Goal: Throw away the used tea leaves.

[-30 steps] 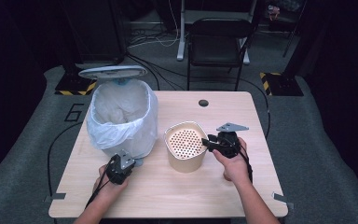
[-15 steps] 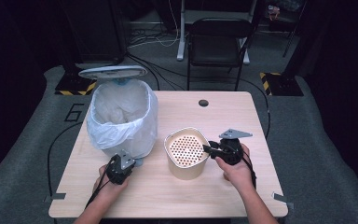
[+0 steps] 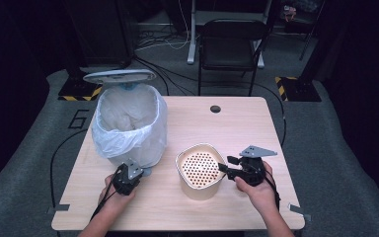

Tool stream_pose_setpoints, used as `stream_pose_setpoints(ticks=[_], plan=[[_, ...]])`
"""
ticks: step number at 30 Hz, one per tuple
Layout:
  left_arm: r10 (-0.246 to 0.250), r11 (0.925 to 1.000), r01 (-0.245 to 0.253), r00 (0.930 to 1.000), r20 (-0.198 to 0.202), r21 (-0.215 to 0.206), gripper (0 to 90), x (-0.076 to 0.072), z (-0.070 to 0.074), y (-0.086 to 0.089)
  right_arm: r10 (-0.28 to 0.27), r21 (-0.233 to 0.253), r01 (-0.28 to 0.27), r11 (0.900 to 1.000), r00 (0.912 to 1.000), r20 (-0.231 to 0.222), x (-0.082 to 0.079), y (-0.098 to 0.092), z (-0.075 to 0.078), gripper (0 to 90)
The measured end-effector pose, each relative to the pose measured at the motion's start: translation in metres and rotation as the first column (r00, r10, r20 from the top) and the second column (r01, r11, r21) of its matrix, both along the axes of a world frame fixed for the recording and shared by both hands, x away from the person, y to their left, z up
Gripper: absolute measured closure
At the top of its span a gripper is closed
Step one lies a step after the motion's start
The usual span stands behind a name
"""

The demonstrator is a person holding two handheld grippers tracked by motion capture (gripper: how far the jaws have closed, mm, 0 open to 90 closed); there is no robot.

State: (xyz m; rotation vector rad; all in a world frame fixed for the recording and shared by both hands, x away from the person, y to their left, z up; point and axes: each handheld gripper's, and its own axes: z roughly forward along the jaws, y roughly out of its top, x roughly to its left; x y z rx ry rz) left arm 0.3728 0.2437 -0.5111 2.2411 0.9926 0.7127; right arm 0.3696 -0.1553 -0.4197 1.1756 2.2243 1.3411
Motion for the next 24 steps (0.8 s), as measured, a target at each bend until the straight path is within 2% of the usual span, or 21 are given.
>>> stream_pose_setpoints(ticks=[4, 9, 15, 21, 24], plan=[[-0.001, 1.0, 0.001, 1.0, -0.001, -0.001, 90.0, 0.0, 0.0, 0.0, -0.05, -0.014, 0.051, 0.999, 0.9961, 0.073, -0.002, -0.014, 0.006, 32.8], [-0.001, 1.0, 0.001, 1.0, -0.001, 0.001, 90.0, 0.0, 0.0, 0.0, -0.104, -0.057, 0.111, 0.992, 0.9892, 0.103, -0.003, -0.031, -0.001, 24.7], [-0.001, 1.0, 0.001, 1.0, -0.001, 0.002, 90.0, 0.0, 0.0, 0.0, -0.136, -0.096, 0.143, 0.985, 0.9875, 0.08, -0.009, -0.045, -0.015, 18.7], [-0.001, 1.0, 0.001, 1.0, 0.002, 0.004, 90.0, 0.0, 0.0, 0.0, -0.128, -0.091, 0.133, 0.987, 0.9899, 0.062, -0.016, -0.049, -0.029, 16.2], [-0.001, 1.0, 0.001, 1.0, 0.002, 0.004, 90.0, 0.0, 0.0, 0.0, -0.13, -0.114, 0.136, 0.984, 0.9898, 0.058, -0.018, -0.049, -0.035, 16.0]])
